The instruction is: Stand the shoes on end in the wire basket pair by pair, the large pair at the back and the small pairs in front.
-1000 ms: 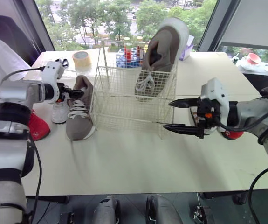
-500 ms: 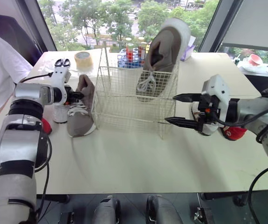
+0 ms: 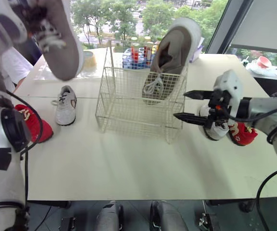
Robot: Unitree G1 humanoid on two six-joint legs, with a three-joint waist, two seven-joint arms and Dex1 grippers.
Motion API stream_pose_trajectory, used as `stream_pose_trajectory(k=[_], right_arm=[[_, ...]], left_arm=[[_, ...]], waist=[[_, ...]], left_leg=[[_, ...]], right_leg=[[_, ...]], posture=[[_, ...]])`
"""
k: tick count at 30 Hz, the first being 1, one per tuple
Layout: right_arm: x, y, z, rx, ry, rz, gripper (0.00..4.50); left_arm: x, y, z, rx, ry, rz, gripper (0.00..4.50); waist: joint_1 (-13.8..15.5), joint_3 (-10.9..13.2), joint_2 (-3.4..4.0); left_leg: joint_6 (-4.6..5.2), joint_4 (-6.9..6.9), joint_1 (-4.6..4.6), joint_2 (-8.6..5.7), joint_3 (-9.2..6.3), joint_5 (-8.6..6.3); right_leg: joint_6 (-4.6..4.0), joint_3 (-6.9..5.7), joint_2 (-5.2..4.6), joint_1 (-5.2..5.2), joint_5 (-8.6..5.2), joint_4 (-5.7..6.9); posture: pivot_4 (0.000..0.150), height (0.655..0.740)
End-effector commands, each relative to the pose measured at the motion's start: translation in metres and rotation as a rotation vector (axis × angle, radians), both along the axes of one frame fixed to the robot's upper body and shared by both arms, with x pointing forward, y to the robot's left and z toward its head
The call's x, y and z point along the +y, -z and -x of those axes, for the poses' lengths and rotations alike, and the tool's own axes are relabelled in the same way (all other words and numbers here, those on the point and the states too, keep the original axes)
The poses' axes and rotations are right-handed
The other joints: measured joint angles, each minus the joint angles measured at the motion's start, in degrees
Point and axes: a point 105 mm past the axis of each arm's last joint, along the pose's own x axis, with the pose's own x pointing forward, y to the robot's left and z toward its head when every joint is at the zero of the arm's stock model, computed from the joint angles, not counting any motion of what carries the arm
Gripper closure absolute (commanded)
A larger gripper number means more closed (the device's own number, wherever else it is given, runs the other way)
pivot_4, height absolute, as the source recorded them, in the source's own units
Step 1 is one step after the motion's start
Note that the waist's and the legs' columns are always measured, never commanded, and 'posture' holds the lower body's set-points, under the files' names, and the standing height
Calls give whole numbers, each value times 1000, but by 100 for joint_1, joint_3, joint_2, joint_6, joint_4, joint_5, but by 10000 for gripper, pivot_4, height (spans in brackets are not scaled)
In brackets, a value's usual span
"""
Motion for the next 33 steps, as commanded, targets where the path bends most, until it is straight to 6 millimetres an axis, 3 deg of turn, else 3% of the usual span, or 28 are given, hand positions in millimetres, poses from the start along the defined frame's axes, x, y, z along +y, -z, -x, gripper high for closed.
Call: stream_pose_trajectory(k=[1, 3, 6, 9, 14, 20, 33], right_arm=[[-10, -32, 4, -91, 27, -77, 0], [-15, -36, 3, -106, 54, -86, 0], [-17, -39, 5, -110, 70, -92, 0], [-22, -44, 8, -123, 95, -113, 0], [-32, -46, 14, -129, 141, -114, 0], [-39, -46, 17, -147, 194, -119, 0], [-33, -52, 6, -180, 165, -161, 0]], left_arm=[[-26, -74, 41, -391, 69, 48, 40700], [-56, -80, 43, -513, 98, 13, 40700], [-88, -71, 36, -585, 107, -29, 40700], [-109, -63, 29, -617, 112, -14, 40700], [-153, -33, 16, -613, 160, -69, 40700], [-160, -6, 2, -557, 167, -84, 40700], [-175, 47, -3, -553, 125, -262, 40700]], waist=[[3, 0, 0], [32, -1, 0], [34, -1, 0], [-4, -1, 0], [-17, -1, 1], [-23, -1, 1], [-12, -1, 1]], left_leg=[[-1, 2, -1, -2, 0, 1], [-4, 6, -1, -2, 1, 2], [-1, 27, 2, -4, 2, 1], [31, 43, 1, -5, 5, -18], [33, 43, 1, -3, 6, -20], [39, 43, 1, -2, 6, -23], [43, 46, 2, -1, 5, -25]], right_leg=[[1, 0, 0, 0, 1, -1], [3, -1, -3, 5, 2, -2], [13, -1, -4, 22, 7, -2], [19, 0, -3, 25, 12, 1], [21, 0, -1, 22, 13, 2], [21, 1, -1, 20, 14, 1], [22, 3, -3, 25, 15, 1]], posture=[[1500, 7400], [1500, 7400], [1500, 7400], [1500, 7400], [1500, 7400], [1500, 7400], [1500, 7400]])
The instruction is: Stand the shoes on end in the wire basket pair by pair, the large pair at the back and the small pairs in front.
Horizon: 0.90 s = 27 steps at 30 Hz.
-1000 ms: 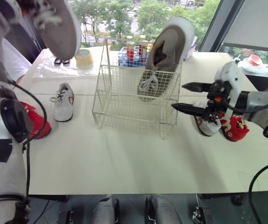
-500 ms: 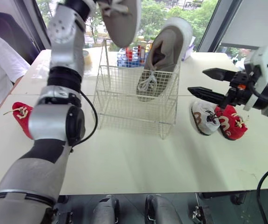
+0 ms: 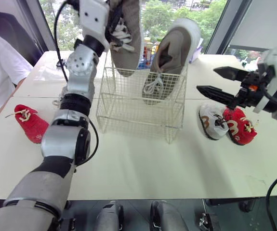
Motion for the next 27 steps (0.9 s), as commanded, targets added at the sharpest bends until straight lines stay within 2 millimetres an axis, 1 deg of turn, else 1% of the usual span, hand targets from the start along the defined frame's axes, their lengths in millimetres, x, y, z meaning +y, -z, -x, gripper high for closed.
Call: stream_pose_trajectory(k=[1, 8, 10, 11, 12, 14, 15, 16, 17, 20, 22, 25, 27], right_arm=[[2, -9, -1, -47, -15, 2, 0], [3, -7, -3, -38, -29, -2, 0], [5, -5, -5, -35, -34, -6, 0], [5, -5, -5, -35, -35, -7, 0], [6, -4, -6, -34, -36, -9, 0], [7, -4, -9, -32, -42, -14, 0], [8, -3, -10, -31, -44, -16, 0], [9, -3, -11, -29, -47, -17, 0], [9, -2, -12, -28, -48, -18, 0], [11, 1, -15, -21, -49, -20, 0], [10, 4, -17, -13, -48, -22, 0], [10, 8, -20, 2, -41, -28, 0], [9, 11, -23, 10, -37, -28, 0]], left_arm=[[-5, -18, 15, -93, 22, 9, 40700], [1, 1, 16, -30, 38, 41, 40700], [3, 12, 17, 6, 49, 44, 30652], [4, 15, 18, 23, 55, 52, 27416], [5, 18, 18, 45, 67, 67, 21696], [7, 24, 23, 71, 75, 71, 12313], [8, 26, 25, 83, 78, 74, 6137], [9, 27, 27, 91, 73, 68, 1792], [11, 28, 29, 102, 67, 64, 680], [15, 33, 37, 145, 78, 54, 680], [17, 39, 46, 197, 117, 44, 680], [14, 51, 64, 260, 162, -54, 680], [18, 52, 70, 288, 167, -72, 680]], waist=[[-1, 0, 0], [-2, 0, 1], [-4, -1, 1], [-4, -1, 1], [-4, -1, 1], [-3, -1, 1], [-5, -1, 1], [-1, -1, 1], [3, -1, 1], [3, -1, 1], [-1, -1, 2], [-8, -3, 5], [-6, -3, 6]], left_leg=[[0, 0, 0, 0, 0, 0], [1, 0, 0, 3, -1, -1], [1, 0, 0, 4, -1, -1], [1, 0, 2, 5, -3, 0], [1, 0, 2, 5, -3, 0], [0, 2, 4, 5, -2, 0], [0, 2, 4, 5, -2, 0], [0, 2, 8, 6, -5, 0], [1, 2, 8, 6, -7, 0], [0, 2, 8, 6, -10, 0], [0, 2, 10, 7, -13, 0], [-2, 2, 18, 9, -17, 1], [-2, 2, 22, 10, -16, 1]], right_leg=[[0, 0, 0, 0, 0, 0], [0, 1, -1, 0, 0, 0], [0, 0, -1, 0, 0, 0], [0, 1, -1, 1, 0, 1], [0, 1, -1, 1, 0, 1], [0, 1, -1, 4, 0, 2], [0, 1, 0, 4, 1, 2], [0, 1, -1, 7, 1, 2], [0, 2, -1, 9, 1, 2], [0, 2, -1, 10, 1, 1], [0, 2, -1, 14, 1, 1], [0, 3, -1, 20, 0, 2], [0, 3, 0, 23, 0, 2]], posture=[[1500, 7400], [1500, 7400], [1500, 7400], [1500, 7400], [1500, 7400], [1500, 7400], [1500, 7400], [1500, 7400], [1500, 7400], [1500, 7400], [1500, 7400], [1500, 7400], [1500, 7400]])
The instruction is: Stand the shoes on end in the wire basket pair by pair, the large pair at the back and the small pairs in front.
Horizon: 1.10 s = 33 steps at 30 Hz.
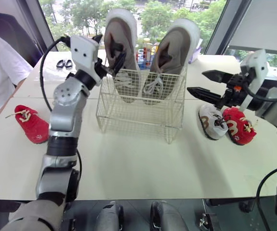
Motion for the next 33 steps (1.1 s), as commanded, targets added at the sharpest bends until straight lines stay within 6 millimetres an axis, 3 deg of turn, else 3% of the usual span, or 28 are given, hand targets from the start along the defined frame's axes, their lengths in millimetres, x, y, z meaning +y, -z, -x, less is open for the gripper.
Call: stream_pose_trajectory(k=[1, 5, 7, 9, 13, 15, 21, 26, 29, 33], right_arm=[[-1, -6, -1, -41, 4, -1, 0], [-10, -4, -5, -44, 58, -29, 0], [-27, -10, -12, -104, 173, -86, 0], [-38, -8, -14, -124, 232, -113, 0], [-62, 7, -15, -144, 392, -158, 0], [-65, 20, -12, -123, 428, -180, 0], [-83, 85, 6, -57, 712, -240, 0], [-90, 121, 29, 40, 800, -236, 0], [-93, 134, 35, 62, 772, -134, 0], [-97, 141, 35, 86, 766, -142, 0]], left_arm=[[0, -13, 21, 0, 52, -25, 680], [19, -22, 33, 55, 58, 26, 680], [39, -33, 46, 116, 104, 140, 680], [47, -33, 57, 179, 143, 175, 680], [37, 5, 89, 392, 281, 96, 680], [32, 25, 104, 484, 335, 69, 680], [12, 79, 135, 685, 460, 123, 680], [-3, 104, 158, 820, 558, 68, 680], [-13, 115, 180, 905, 670, -14, 680], [-16, 120, 182, 919, 678, -34, 680]], waist=[[9, 0, 0], [5, 0, 0], [-2, 0, 0], [-12, 0, 1], [-12, -5, 8], [6, -5, 8], [9, -22, 34], [3, -29, 51], [0, -47, 81], [4, -60, 102]], left_leg=[[0, 0, 0, 0, -1, 0], [1, 2, 0, -1, -5, 0], [1, 2, 0, 0, -11, -1], [-1, 1, 0, 1, -16, 1], [-35, -2, 8, 1, -17, 19], [-36, 0, 14, 1, -17, 20], [-38, 0, 35, -2, -32, 18], [-10, -1, 40, -3, -32, 1], [-8, -3, 45, -3, -31, -1], [-4, -4, 49, -3, -29, -3]], right_leg=[[0, 0, 1, 2, 0, 0], [-1, 0, 0, 8, 0, -3], [0, 0, 1, 7, -1, -2], [0, 0, 2, 7, -1, -2], [1, 1, 1, 13, -2, -2], [1, 1, 0, 22, -2, -2], [-2, -3, -1, 49, -4, -8], [-23, -1, 2, 49, -16, -5], [-27, 2, 4, 51, -19, -8], [-43, 3, 3, 53, -29, -11]], posture=[[1500, 7400], [1500, 7400], [1500, 7400], [1500, 7400], [1500, 7400], [1500, 7400], [1500, 7400], [1500, 7400], [1500, 7400], [1500, 7400]])
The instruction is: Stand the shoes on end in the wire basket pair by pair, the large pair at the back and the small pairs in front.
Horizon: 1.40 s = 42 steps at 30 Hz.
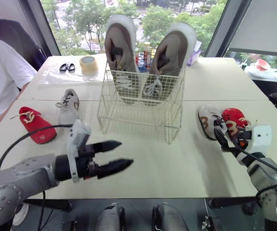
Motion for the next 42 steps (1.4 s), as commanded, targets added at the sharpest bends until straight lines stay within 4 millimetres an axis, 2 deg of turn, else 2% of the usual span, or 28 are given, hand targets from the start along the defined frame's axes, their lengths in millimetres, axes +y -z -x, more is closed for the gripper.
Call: stream_pose_trajectory(k=[1, 10, 18, 20, 22, 24, 26, 27, 29, 31, 32, 33, 37, 39, 41, 42], right_arm=[[-2, -12, -2, -52, -11, 2, 0], [2, 7, -22, -29, -4, -56, 0], [0, 32, -44, 18, 8, -54, 0], [-1, 37, -48, 28, 16, -48, 5623], [1, 41, -49, 34, 17, -49, 13449], [1, 43, -49, 32, 18, -47, 23092], [4, 40, -50, 11, 16, -53, 31454], [6, 35, -51, -10, 11, -49, 34260], [10, 17, -53, -81, 6, -24, 37887], [12, -7, -56, -164, 13, -4, 37887], [12, -30, -58, -238, 31, 0, 37887], [11, -45, -59, -285, 44, 1, 37887], [-1, -146, -66, -586, 131, 101, 37887], [5, -188, -65, -703, 110, 108, 37887], [15, -214, -62, -772, 66, 123, 37887], [26, -234, -59, -819, 3, 139, 37887]], left_arm=[[-7, -3, 4, -27, 34, 4, 680], [-14, 11, -3, -37, 11, -39, 680], [-12, 12, -7, -55, -22, -58, 680], [-10, 12, -7, -57, -30, -63, 0], [-9, 12, -7, -59, -34, -67, 0], [-8, 12, -7, -61, -37, -70, 0], [-6, 10, -7, -63, -38, -71, 0], [-5, 9, -7, -66, -37, -70, 0], [0, 0, -10, -73, -40, -31, 0], [7, -12, -13, -74, -47, 30, 0], [14, -22, -18, -86, -66, 64, 0], [20, -29, -21, -95, -80, 85, 0], [47, -79, -46, -138, -140, 291, 0], [53, -102, -58, -177, -160, 375, 0], [57, -118, -67, -205, -188, 437, 0], [59, -130, -74, -225, -207, 492, 0]], waist=[[0, -5, 9], [0, -5, 10], [-5, -5, 11], [-6, -5, 11], [-9, -5, 11], [-11, -6, 10], [-13, -6, 9], [-14, -6, 9], [-20, -5, 10], [-23, 2, 22], [-25, 7, 30], [-32, 11, 37], [-51, 27, 64], [-29, 28, 63], [-6, 22, 52], [-2, 17, 43]], left_leg=[[0, 0, 2, 0, 0, 0], [1, -4, 2, -2, 0, 0], [1, -7, 1, -2, 0, -1], [1, -7, 1, -2, 0, -1], [1, -7, 1, -2, 0, -1], [1, -7, 2, -2, 0, -1], [1, -7, 4, -1, 0, -1], [1, -7, 5, 0, -1, -1], [1, -8, 5, 0, -1, -1], [1, -10, 4, 0, -1, -1], [1, -10, 1, 1, 0, -1], [1, -10, -3, 0, 0, -1], [1, -9, -18, -3, 2, 0], [1, -10, -23, -6, 0, 0], [1, -15, -26, -8, -3, 0], [1, -19, -25, -9, -4, 1]], right_leg=[[-1, 0, 0, 1, 0, 0], [-1, 2, 1, 0, -2, -2], [-1, 3, 1, -1, -2, -5], [-1, 3, 2, -1, -2, -5], [-1, 2, 1, -1, -2, -5], [-1, 3, 1, 0, -2, -6], [-1, 3, 1, 2, -2, -7], [-1, 3, 1, 3, -2, -7], [-1, 3, 1, 2, -2, -8], [-1, 3, 1, -2, -2, -7], [-1, 3, 1, -5, -2, -7], [-1, 3, 1, -9, -2, -6], [-1, 4, 1, -25, -1, -4], [2, 2, 2, -28, -2, -4], [18, -3, 4, -27, -2, -5], [30, -5, 5, -22, 2, -8]], posture=[[1500, 7400], [1500, 7400], [1500, 7400], [1500, 7400], [1500, 7400], [1500, 7400], [1500, 7400], [1500, 7400], [1500, 7400], [1500, 7400], [1500, 7400], [1500, 7400], [1500, 7400], [1500, 7400], [1500, 7400], [1500, 7400]])
